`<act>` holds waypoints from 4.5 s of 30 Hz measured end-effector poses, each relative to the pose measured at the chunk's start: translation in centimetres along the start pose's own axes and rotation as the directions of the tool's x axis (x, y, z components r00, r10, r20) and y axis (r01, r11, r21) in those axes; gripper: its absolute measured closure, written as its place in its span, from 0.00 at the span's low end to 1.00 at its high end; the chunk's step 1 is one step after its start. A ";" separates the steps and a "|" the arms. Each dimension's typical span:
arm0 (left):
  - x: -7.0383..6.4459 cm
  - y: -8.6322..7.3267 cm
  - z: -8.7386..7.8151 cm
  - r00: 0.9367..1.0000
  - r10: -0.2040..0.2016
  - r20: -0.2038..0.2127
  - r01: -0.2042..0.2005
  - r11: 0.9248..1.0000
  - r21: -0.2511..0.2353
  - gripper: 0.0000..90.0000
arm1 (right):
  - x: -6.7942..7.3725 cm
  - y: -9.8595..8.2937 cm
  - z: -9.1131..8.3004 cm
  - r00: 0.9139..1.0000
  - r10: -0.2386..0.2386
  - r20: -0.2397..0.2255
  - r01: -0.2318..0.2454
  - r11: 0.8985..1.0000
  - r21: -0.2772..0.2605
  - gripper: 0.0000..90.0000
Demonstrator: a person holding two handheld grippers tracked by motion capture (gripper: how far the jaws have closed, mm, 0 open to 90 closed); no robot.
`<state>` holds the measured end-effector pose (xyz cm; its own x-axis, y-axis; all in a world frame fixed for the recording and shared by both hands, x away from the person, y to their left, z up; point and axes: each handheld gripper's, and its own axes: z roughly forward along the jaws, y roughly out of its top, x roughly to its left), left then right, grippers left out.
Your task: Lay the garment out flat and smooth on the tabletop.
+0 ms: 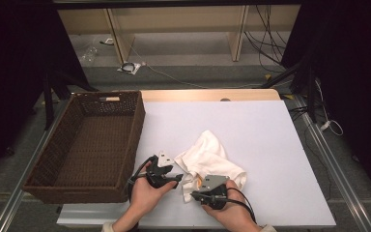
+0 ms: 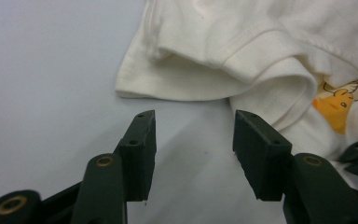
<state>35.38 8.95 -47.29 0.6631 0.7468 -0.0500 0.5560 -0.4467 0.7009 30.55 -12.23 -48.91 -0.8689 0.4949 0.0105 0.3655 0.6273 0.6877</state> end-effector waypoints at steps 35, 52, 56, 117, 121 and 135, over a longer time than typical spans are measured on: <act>-3.7 0.6 1.7 0.977 0.163 0.138 -0.182 0.973 0.140 0.80 | -5.2 -8.3 -10.7 0.980 0.133 0.146 -0.156 0.974 0.162 0.99; -6.2 1.0 -1.7 0.906 0.411 0.104 -0.413 0.911 -0.009 0.48 | -6.3 -8.4 -13.0 0.970 0.171 0.172 -0.183 0.981 0.058 0.83; -8.0 1.5 -0.6 0.851 0.507 0.139 -0.509 0.861 -0.023 0.48 | -6.5 -8.0 -12.9 0.969 0.165 0.183 -0.174 0.984 0.032 0.81; -2.2 7.1 3.4 0.985 0.131 0.112 -0.128 0.991 -0.039 0.98 | -8.9 -5.2 -7.8 0.951 -0.209 0.229 0.196 0.978 0.076 0.71; -2.2 7.0 3.3 0.985 0.133 0.109 -0.130 0.991 -0.040 0.98 | -9.0 -5.0 -8.2 0.950 -0.201 0.239 0.197 0.980 0.042 0.90; -1.9 7.3 2.6 0.984 0.142 0.103 -0.134 0.987 -0.084 0.98 | -11.3 -3.8 -10.8 0.957 0.118 0.266 -0.043 0.962 -0.269 0.92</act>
<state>39.46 2.98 -43.93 0.7837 0.6207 -0.0232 0.4184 -0.4998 0.7583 35.33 -26.70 -43.83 -0.6999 0.7070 -0.1019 0.2994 0.4200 0.8567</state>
